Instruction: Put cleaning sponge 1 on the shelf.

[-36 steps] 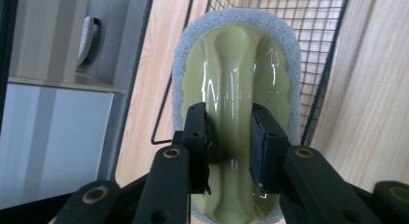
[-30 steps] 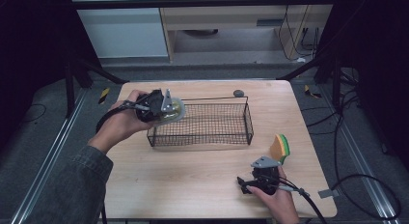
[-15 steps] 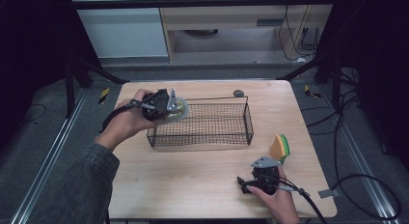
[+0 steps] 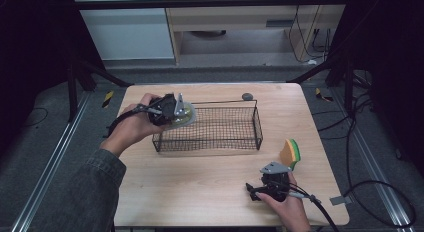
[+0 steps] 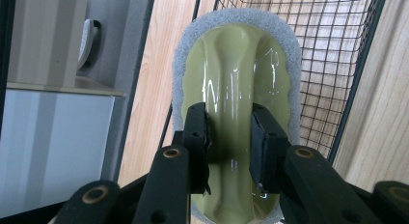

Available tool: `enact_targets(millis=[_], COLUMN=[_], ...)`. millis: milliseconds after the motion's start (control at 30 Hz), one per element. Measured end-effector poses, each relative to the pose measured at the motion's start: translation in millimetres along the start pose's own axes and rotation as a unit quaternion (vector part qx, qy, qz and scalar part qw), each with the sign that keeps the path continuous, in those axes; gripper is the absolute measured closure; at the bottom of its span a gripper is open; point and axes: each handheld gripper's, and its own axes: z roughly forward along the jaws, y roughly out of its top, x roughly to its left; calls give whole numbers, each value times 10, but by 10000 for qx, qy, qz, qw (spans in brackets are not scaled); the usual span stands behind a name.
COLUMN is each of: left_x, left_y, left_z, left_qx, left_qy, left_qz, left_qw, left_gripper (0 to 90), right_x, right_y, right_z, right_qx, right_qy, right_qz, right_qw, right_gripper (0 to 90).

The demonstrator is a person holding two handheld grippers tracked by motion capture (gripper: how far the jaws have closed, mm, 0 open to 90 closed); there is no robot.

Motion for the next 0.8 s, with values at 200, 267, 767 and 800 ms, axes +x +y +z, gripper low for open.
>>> enact_targets(millis=[200, 267, 767, 800], left_x=[-12, -15, -76, -82], left_y=[-25, -39, -91, -93], left_z=[43, 66, 277, 293], left_qx=[23, 34, 141, 153], left_qy=[-28, -39, -220, -241], left_qz=[1, -2, -22, -19], left_qw=[10000, 10000, 9997, 9996], left_gripper=[712, 712, 712, 712], right_x=[1, 0, -4, -4], right_y=[0, 0, 2, 2], right_z=[0, 0, 1, 2], right_qx=[2, -1, 1, -4], right_qy=[0, 6, 15, 14], right_qz=[5, 0, -17, -14], right_qw=[10000, 10000, 10000, 10000], right_gripper=[8, 8, 8, 8])
